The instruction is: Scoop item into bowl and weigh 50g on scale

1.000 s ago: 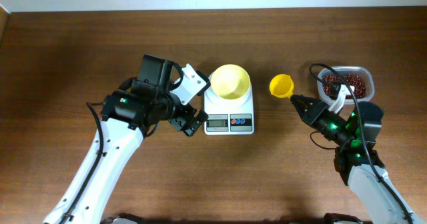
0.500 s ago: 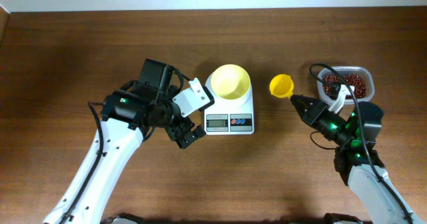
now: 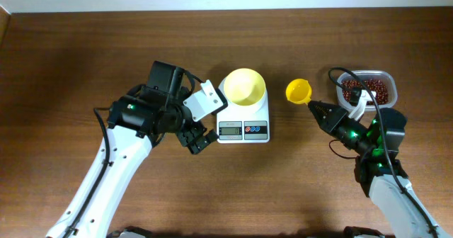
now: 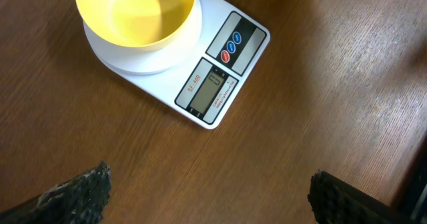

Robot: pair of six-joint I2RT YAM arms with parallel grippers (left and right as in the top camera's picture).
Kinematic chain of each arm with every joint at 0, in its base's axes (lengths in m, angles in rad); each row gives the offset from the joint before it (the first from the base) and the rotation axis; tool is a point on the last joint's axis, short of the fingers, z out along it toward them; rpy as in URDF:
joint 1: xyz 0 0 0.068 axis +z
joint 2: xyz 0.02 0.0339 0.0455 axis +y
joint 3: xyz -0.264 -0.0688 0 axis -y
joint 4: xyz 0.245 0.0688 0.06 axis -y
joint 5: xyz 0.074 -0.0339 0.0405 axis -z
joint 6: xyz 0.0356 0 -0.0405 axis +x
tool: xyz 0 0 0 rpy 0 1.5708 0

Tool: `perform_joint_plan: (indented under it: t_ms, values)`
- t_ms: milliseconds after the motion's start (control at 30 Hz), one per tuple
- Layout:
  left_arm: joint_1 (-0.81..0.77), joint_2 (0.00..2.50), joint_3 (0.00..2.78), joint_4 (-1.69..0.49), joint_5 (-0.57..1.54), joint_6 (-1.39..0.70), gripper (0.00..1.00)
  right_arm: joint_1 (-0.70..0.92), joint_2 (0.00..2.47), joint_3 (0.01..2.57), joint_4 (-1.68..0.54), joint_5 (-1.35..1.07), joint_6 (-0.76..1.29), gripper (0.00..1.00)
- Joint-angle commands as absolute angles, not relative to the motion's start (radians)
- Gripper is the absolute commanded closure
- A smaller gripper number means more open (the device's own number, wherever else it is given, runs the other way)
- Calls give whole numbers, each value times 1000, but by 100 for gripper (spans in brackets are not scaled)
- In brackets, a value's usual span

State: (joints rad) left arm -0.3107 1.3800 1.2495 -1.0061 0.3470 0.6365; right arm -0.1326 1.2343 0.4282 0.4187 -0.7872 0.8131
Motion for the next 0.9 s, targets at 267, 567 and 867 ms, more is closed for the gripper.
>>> perform_joint_plan:
  t_ms: [267,567,867]
  values:
    - [-307,1366,1261,-1016,313,655,1,-138,1235,432,378,-800,813,96]
    - [-307,1366,1261,-1027,238,655,1,-138,1235,432,382,-756,813,96]
    - [-307,1366,1261,-1027,238,655,1,-138,1235,432,385,-755,773,96]
